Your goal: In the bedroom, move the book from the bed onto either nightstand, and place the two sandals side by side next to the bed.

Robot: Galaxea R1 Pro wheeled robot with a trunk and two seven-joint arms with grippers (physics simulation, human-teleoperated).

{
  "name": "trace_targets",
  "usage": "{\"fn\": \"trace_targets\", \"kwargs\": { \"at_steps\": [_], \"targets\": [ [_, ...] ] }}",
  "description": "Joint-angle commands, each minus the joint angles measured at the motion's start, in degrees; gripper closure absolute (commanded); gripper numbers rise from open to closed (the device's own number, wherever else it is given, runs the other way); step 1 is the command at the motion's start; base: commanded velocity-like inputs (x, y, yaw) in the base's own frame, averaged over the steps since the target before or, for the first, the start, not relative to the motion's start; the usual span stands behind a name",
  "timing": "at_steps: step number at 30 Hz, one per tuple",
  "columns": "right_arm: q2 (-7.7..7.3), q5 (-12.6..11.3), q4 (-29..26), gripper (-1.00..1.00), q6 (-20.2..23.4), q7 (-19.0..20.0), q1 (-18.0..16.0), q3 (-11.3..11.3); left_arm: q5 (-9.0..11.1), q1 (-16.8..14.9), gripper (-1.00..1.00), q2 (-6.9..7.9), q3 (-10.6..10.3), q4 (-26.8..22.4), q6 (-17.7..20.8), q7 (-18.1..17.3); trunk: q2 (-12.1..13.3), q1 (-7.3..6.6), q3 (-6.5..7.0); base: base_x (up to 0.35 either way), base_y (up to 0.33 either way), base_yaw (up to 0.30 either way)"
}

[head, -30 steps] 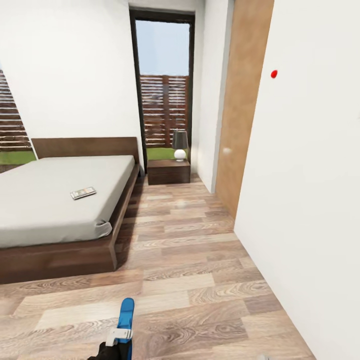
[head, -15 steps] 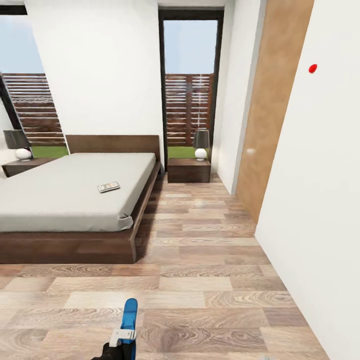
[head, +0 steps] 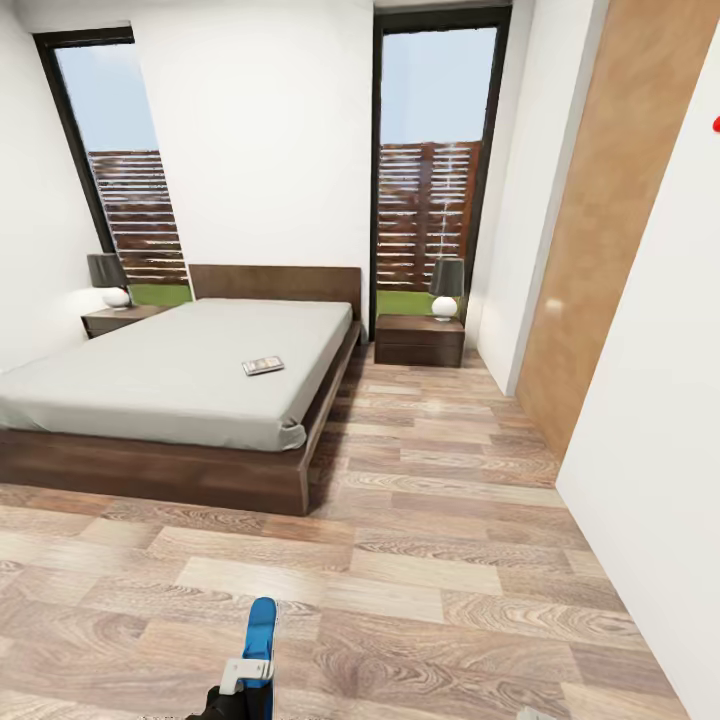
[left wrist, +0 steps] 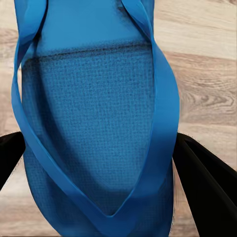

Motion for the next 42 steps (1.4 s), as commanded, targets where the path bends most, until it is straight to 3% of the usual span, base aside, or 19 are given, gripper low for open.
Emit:
{"fn": "trace_targets", "kwargs": {
  "at_steps": [1,32,42],
  "targets": [
    [-0.03,-0.2,0.0,-1.0,-0.1,0.2,0.0,0.0,0.6,-0.1,1.0,0.0,-0.5,0.1,-0.2,-0.2,0.0,-0.01,-0.08,0.0,0.0,0.28],
    [-0.03,-0.2,0.0,-1.0,-0.1,0.2,0.0,0.0,0.7,0.1,1.0,-0.36,-0.4,0.1,-0.2,-0.4,0.0,-0.01,-0.91,0.0,0.0,0.28],
    [-0.05,-0.2,0.1,-1.0,-0.1,0.2,0.0,0.0,0.6,1.0,1.0,-1.33,-0.5,0.0,-0.2,-0.4,0.0,-0.01,-0.94,0.0,0.0,0.287]
  ]
}}
